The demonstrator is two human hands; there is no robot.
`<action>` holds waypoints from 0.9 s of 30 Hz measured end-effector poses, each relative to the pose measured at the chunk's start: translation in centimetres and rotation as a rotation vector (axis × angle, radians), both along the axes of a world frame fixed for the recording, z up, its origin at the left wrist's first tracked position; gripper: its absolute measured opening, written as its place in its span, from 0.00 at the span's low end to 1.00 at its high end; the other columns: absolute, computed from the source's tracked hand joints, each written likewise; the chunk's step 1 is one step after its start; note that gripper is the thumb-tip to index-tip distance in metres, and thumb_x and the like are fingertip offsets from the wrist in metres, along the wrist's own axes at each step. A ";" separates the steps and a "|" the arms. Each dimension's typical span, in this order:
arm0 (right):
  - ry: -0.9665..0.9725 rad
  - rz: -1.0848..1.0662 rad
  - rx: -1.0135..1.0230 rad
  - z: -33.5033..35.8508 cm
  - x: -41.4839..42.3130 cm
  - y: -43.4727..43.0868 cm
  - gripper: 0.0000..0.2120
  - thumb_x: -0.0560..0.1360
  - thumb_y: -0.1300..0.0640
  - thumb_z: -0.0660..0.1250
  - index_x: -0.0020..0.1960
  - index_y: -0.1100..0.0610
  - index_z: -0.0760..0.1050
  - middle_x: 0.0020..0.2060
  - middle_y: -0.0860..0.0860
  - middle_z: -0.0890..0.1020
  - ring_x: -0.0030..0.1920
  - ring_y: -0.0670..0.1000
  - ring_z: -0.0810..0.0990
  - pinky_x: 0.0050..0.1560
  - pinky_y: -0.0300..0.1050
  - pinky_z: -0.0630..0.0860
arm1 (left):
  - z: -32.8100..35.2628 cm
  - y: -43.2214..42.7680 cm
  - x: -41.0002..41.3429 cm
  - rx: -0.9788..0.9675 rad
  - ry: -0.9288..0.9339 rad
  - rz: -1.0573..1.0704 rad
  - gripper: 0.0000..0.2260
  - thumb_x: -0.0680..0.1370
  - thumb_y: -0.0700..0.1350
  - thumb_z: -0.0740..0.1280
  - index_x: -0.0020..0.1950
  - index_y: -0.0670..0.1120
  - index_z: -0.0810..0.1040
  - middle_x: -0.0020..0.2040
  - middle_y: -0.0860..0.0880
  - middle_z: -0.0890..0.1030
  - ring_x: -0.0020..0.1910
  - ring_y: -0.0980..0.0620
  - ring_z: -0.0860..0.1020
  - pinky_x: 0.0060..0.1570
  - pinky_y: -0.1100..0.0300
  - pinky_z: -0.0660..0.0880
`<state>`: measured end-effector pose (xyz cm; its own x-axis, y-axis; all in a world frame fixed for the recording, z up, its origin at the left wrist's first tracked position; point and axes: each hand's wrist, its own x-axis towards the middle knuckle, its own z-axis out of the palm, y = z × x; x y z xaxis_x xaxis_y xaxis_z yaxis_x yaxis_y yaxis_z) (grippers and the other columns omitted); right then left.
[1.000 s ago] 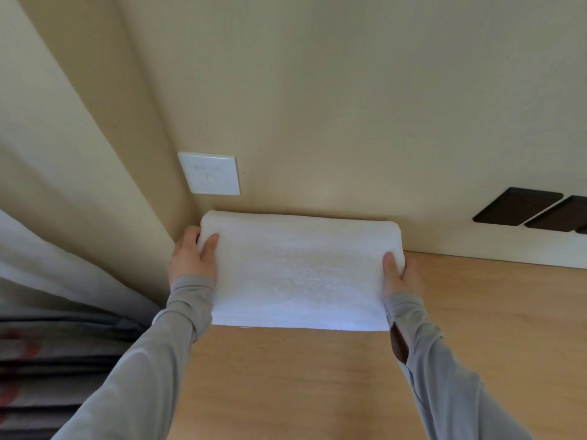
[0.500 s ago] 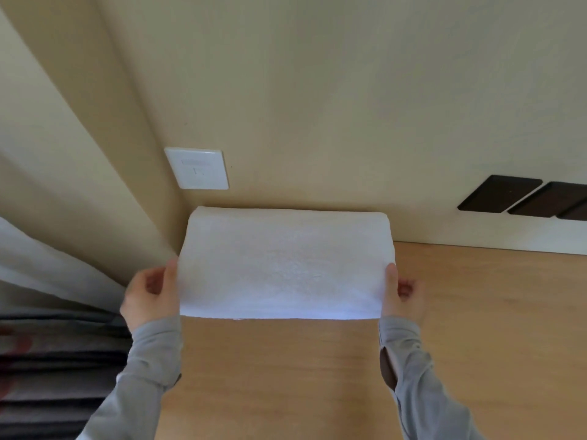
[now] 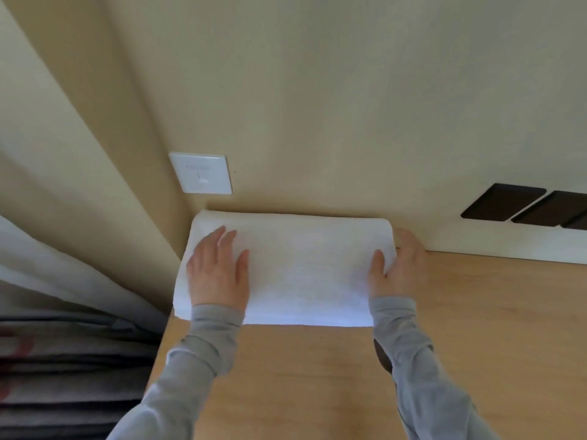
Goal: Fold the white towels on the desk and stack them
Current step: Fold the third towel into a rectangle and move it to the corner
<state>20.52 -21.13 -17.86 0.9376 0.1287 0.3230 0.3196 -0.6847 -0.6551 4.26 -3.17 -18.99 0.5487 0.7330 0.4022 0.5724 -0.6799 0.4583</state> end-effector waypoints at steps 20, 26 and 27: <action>0.024 0.419 -0.806 -1.8 3.2 1.0 0.27 0.81 0.49 0.43 0.77 0.57 0.45 0.77 0.51 0.48 0.76 0.49 0.44 0.74 0.53 0.39 | -1.1 3.5 3.5 -0.045 0.558 -0.236 0.28 0.78 0.59 0.39 0.76 0.50 0.38 0.77 0.49 0.38 0.76 0.50 0.37 0.73 0.51 0.37; -0.070 0.599 -0.754 -2.5 -1.8 3.0 0.26 0.81 0.48 0.43 0.76 0.56 0.42 0.76 0.49 0.46 0.76 0.48 0.41 0.73 0.49 0.33 | -1.5 -2.7 4.1 0.062 0.561 -0.386 0.28 0.74 0.62 0.30 0.73 0.55 0.32 0.76 0.53 0.35 0.74 0.52 0.35 0.72 0.50 0.35; -0.075 0.585 -0.769 -2.6 -1.5 2.2 0.27 0.81 0.47 0.43 0.76 0.55 0.42 0.76 0.49 0.46 0.76 0.48 0.42 0.73 0.48 0.34 | -1.8 -2.0 3.4 0.058 0.564 -0.371 0.28 0.73 0.63 0.28 0.72 0.56 0.31 0.75 0.54 0.34 0.73 0.54 0.33 0.72 0.51 0.35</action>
